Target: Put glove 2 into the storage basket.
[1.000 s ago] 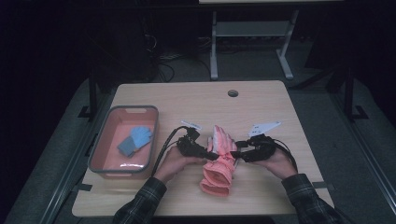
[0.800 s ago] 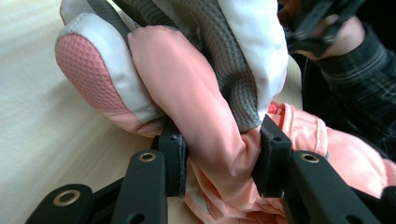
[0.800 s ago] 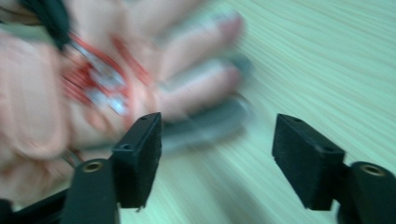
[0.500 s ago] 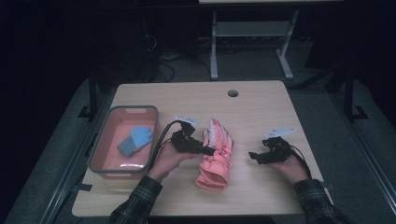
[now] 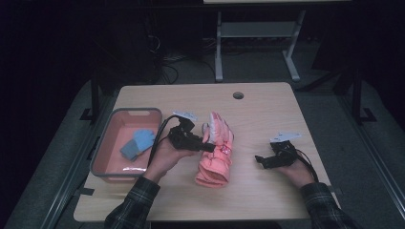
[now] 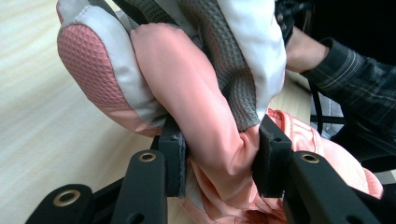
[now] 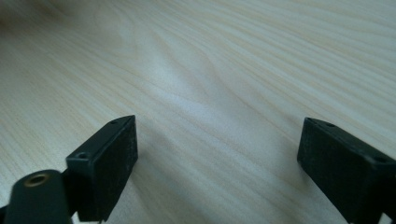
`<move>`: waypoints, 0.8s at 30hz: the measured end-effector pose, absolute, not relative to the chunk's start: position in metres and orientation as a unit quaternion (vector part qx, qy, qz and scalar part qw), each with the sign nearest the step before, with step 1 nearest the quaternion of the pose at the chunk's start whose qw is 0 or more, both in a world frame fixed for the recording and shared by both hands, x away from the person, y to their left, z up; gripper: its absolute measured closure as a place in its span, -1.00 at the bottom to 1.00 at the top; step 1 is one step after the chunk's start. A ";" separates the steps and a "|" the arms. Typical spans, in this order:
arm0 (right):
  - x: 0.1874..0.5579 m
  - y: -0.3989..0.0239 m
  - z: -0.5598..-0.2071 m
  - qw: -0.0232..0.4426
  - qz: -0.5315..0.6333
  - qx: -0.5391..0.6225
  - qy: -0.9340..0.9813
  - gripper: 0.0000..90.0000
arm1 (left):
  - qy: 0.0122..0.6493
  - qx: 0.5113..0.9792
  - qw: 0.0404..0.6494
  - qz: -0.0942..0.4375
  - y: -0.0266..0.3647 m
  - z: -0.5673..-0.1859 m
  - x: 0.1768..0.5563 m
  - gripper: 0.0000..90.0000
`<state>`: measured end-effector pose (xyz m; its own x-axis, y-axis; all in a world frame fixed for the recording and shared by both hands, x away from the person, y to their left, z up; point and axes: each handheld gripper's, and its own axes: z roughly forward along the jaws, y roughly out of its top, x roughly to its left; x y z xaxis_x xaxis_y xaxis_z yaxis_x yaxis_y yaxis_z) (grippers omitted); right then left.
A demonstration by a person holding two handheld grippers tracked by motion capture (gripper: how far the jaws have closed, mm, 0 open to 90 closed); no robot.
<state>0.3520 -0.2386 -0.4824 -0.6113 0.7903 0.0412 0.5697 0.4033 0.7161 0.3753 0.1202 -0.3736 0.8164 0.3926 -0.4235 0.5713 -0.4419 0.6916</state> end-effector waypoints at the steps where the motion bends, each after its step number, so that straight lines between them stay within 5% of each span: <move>1: 0.352 -0.239 -0.483 0.154 0.358 0.411 0.824 -0.77 | 0.289 0.841 0.447 -0.095 0.124 -0.369 0.376 0.37; 24: 0.353 -0.238 -0.483 0.155 0.358 0.416 0.821 -0.78 | 0.332 0.821 0.460 -0.057 0.201 -0.319 0.380 0.35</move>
<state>0.3527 -0.2380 -0.4827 -0.6058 0.7945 0.0425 0.5717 0.3976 0.7176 0.3796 0.2012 -0.3191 0.7726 0.4930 -0.4000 0.5986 -0.3556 0.7178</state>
